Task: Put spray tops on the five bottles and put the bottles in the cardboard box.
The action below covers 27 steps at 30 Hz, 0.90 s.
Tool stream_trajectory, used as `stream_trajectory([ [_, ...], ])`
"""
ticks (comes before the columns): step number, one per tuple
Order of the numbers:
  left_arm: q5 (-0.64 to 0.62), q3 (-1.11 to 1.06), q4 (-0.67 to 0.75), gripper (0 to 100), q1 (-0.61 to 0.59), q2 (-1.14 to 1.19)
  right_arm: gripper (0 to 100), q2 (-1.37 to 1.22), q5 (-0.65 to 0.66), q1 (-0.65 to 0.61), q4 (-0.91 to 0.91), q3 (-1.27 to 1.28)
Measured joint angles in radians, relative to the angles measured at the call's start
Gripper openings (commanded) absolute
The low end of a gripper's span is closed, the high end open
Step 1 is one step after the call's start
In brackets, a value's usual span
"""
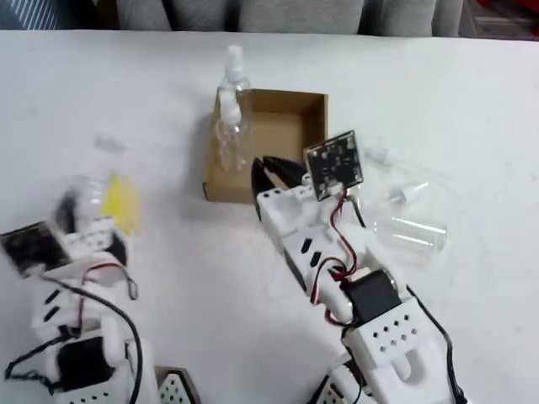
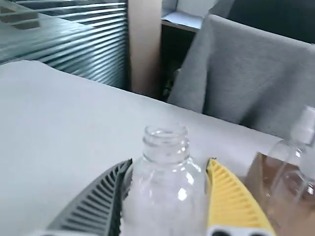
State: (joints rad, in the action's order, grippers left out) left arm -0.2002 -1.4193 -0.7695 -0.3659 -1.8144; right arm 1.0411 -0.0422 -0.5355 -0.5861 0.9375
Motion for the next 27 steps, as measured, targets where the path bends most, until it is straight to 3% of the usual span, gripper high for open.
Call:
stream_trajectory([
  [7, 0.003, 0.041, 0.035, 2, -0.147, 0.091, 1.5, 0.000, 0.060, -0.017, -0.002, 0.041],
  [11, 0.005, 0.153, 0.101, 2, -0.215, 0.358, 1.5, -0.035, 0.069, -0.058, -0.002, 0.052],
  [20, 0.005, 0.637, 0.106, 2, -0.374, 1.071, 1.5, -0.187, 0.075, -0.063, 0.054, 0.052],
  [27, 0.005, 0.905, 0.106, 2, -0.485, 1.445, 1.5, -0.198, 0.115, -0.063, 0.054, 0.052],
])
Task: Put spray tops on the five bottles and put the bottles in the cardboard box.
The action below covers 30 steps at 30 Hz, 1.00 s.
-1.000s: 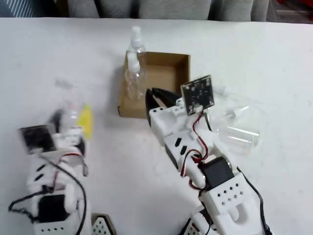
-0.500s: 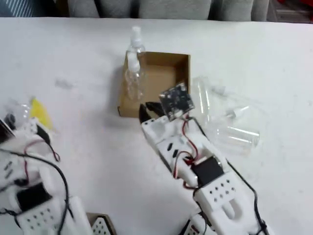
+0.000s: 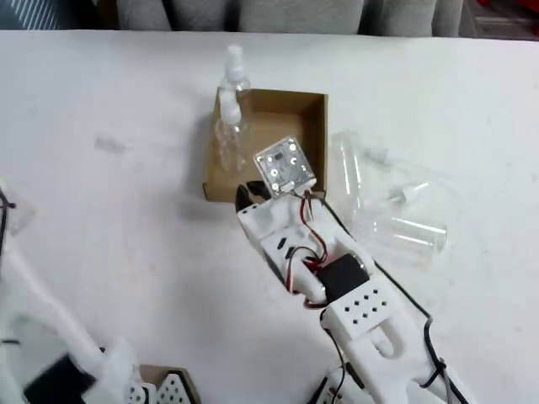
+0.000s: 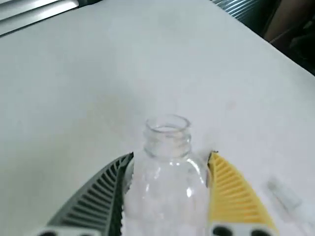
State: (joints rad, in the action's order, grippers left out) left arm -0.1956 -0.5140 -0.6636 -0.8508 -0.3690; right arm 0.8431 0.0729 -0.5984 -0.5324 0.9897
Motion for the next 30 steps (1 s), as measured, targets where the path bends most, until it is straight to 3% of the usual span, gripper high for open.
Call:
stream_trajectory([
  [5, 0.000, 0.078, 0.000, 2, -0.015, 0.132, 1.8, -0.002, 0.034, -0.002, 0.000, 0.000],
  [8, 0.000, 0.107, 0.000, 2, -0.015, 0.173, 1.8, -0.026, 0.140, -0.048, 0.000, 0.000],
  [14, 0.000, 0.190, 0.000, 2, -0.037, 0.252, 1.8, -0.238, 0.206, -0.106, 0.020, -0.057],
  [21, 0.000, 0.321, -0.021, 2, -0.049, 0.379, 1.8, -0.644, 0.384, -0.193, 0.021, -0.342],
  [30, 0.000, 0.373, -0.041, 2, -0.051, 0.400, 1.9, -1.155, 0.499, -0.239, 0.021, -0.801],
])
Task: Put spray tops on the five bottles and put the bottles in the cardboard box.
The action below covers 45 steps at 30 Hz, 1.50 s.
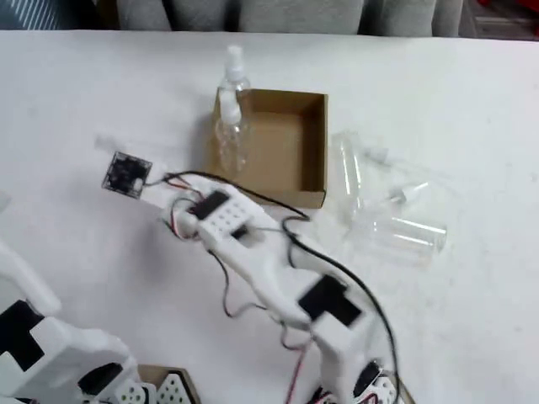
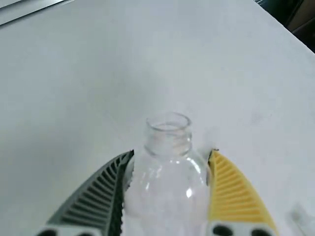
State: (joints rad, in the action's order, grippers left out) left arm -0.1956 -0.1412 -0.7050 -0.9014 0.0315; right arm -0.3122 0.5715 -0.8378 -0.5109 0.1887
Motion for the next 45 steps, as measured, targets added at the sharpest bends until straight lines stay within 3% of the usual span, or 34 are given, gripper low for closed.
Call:
stream_trajectory([
  [7, 0.000, 0.000, 0.000, 2, 0.000, 0.000, 10.8, -0.373, 0.043, 0.020, 0.000, -0.397],
  [21, 0.000, 0.000, 0.000, 2, 0.000, 0.000, 11.6, -0.824, 0.043, 0.064, 0.000, -0.999],
  [30, 0.000, 0.000, 0.000, 2, 0.000, 0.000, 10.5, -1.131, 0.043, 0.084, 0.000, -1.427],
  [33, 0.000, 0.000, 0.000, 2, 0.000, 0.000, 1.0, -1.224, 0.043, 0.086, 0.000, -1.551],
  [45, 0.000, 0.000, 0.000, 2, 0.000, 0.000, 1.6, -1.278, 0.041, 0.087, -0.075, -1.668],
])
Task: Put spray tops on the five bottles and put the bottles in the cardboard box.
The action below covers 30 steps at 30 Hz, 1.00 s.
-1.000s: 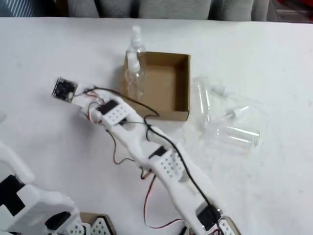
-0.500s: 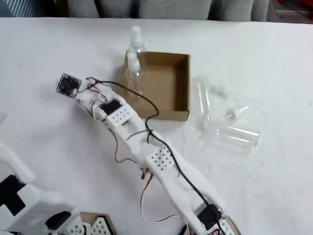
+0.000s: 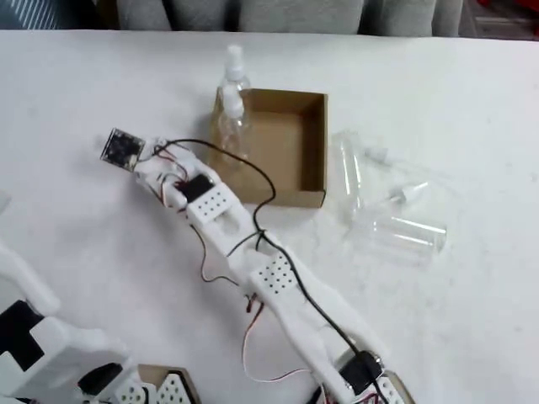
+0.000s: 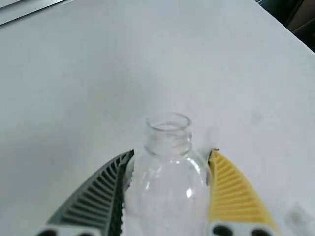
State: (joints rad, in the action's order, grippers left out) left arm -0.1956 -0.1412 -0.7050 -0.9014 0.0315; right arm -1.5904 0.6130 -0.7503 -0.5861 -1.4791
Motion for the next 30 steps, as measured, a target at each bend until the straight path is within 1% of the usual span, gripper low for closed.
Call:
stream_trajectory([
  [4, 0.000, 0.000, 0.000, 2, 0.000, 0.000, 1.6, 0.029, 0.000, 0.000, -0.084, -0.002],
  [8, 0.000, 0.000, 0.000, 2, -0.006, 0.000, 1.6, 0.066, 0.000, -0.006, -0.207, -0.006],
  [14, 0.000, 0.000, 0.000, 2, -0.009, 0.000, 1.6, 0.157, -0.002, -0.017, -0.477, -0.008],
  [16, 0.000, 0.000, -0.002, 2, -0.008, 0.000, 1.6, 0.192, -0.040, -0.020, -0.568, -0.006],
  [21, 0.000, 0.000, -0.118, 2, 0.046, -0.012, 1.6, 0.279, -0.213, -0.021, -0.804, -0.002],
  [27, 0.000, -0.003, -0.325, 2, 0.189, -0.091, 1.6, 0.422, -0.279, -0.020, -1.082, -0.002],
  [30, 0.000, -0.061, -0.407, 2, 0.282, -0.147, 1.5, 0.470, -0.353, -0.012, -1.115, 0.025],
])
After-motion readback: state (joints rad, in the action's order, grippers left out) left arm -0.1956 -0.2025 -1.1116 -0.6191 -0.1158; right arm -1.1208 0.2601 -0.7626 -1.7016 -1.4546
